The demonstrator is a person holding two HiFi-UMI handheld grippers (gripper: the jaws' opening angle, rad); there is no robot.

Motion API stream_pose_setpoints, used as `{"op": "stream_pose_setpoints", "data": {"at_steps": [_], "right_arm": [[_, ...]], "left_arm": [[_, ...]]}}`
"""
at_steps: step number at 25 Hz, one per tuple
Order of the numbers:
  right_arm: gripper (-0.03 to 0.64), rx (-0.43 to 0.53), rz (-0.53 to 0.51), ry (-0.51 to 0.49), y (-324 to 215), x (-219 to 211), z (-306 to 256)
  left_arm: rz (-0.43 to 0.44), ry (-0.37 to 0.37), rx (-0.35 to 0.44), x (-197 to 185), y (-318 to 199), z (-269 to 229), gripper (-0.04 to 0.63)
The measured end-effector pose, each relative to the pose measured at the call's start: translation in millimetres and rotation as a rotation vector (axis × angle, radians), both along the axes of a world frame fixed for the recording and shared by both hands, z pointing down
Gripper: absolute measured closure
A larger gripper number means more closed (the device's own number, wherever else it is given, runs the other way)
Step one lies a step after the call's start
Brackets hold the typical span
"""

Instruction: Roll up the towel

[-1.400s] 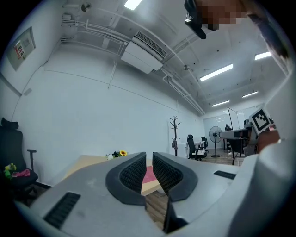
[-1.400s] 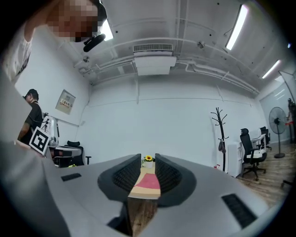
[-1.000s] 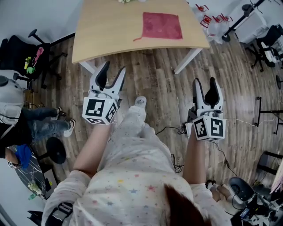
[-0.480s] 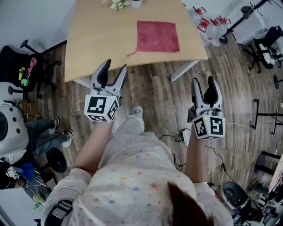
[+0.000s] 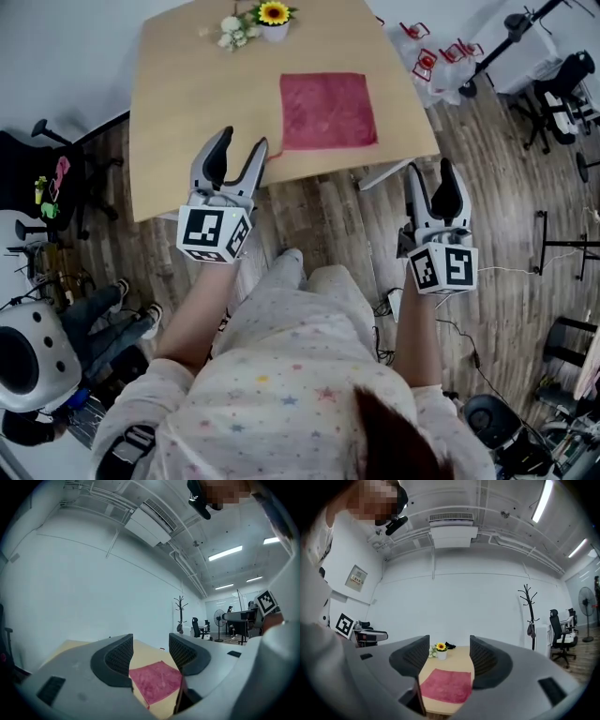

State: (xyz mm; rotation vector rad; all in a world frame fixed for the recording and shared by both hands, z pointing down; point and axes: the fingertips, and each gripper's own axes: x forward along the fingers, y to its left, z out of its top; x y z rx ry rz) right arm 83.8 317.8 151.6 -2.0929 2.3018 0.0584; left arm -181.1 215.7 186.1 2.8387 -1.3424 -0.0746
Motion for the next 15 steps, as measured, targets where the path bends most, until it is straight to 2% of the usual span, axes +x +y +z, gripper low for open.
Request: {"op": "stream_pose_setpoints", "data": {"at_steps": [8,15], "right_arm": [[0.354,-0.008,-0.054,-0.019,-69.6,30.1,7.2],[0.354,0.01,-0.213,-0.002,-163.5,65.7,-1.9]], "left_arm": [[-0.062,-0.015,-0.021,25.0,-55.7,8.7,0.377],[-0.196,-0.006,-0.018,51.8,-112.1,11.5,0.377]]}}
